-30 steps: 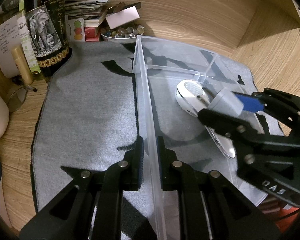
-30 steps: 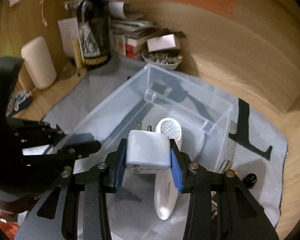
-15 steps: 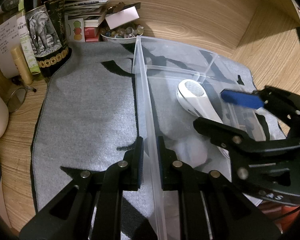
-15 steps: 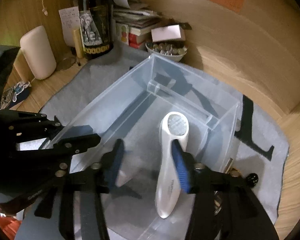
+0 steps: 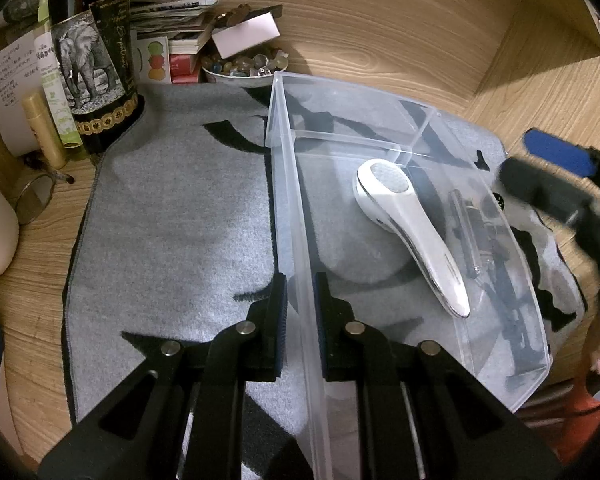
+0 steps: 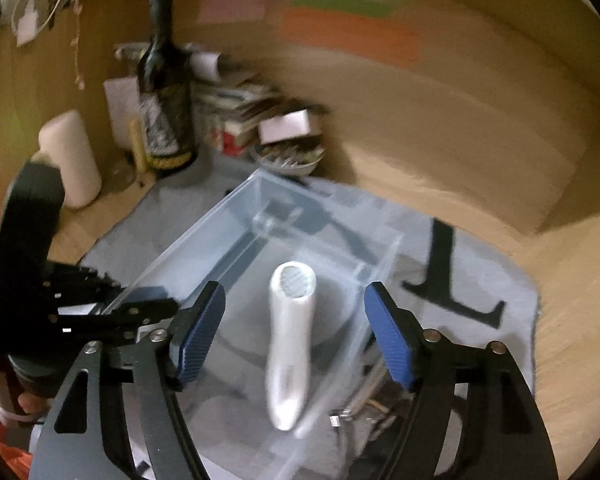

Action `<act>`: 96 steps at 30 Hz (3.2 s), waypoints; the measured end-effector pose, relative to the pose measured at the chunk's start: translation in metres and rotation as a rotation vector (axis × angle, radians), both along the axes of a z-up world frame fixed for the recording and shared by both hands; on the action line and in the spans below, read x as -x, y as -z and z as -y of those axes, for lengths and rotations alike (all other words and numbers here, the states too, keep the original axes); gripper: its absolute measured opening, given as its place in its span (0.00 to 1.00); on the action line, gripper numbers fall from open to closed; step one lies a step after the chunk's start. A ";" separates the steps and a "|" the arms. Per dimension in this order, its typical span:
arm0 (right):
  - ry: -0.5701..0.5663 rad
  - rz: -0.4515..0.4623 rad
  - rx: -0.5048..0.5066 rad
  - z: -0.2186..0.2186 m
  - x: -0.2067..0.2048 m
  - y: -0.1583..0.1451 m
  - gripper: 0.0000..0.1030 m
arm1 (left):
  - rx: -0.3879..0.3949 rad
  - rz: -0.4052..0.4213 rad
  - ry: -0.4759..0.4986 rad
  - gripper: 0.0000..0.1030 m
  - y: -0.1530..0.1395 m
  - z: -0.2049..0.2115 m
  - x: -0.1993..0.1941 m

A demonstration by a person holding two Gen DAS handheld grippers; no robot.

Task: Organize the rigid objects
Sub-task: 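Move the right gripper to the black cone piece and grasp it, then carry the black cone into the box and release it while the left gripper holds the box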

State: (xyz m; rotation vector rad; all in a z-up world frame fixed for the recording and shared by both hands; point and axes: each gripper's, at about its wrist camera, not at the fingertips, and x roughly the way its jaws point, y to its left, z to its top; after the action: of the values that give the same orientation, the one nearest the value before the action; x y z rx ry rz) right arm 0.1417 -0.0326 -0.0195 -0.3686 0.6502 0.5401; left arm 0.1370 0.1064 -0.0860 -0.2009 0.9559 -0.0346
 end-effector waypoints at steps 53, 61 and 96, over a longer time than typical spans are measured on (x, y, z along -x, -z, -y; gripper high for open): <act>0.377 -0.249 -0.051 0.142 -0.096 0.078 0.33 | 0.002 0.007 -0.010 0.11 -0.003 -0.003 0.003; 0.352 -0.164 -0.071 0.135 -0.081 0.049 0.33 | 0.002 0.007 -0.011 0.11 -0.003 -0.003 0.003; -0.044 -0.014 -0.069 0.002 -0.013 0.001 0.33 | 0.001 0.008 -0.010 0.11 -0.003 -0.001 0.003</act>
State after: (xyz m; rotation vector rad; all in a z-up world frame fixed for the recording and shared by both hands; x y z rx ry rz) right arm 0.1549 -0.0343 -0.0200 -0.3147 0.6365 0.6058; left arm 0.1337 0.1076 -0.0825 -0.2066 0.9469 -0.0271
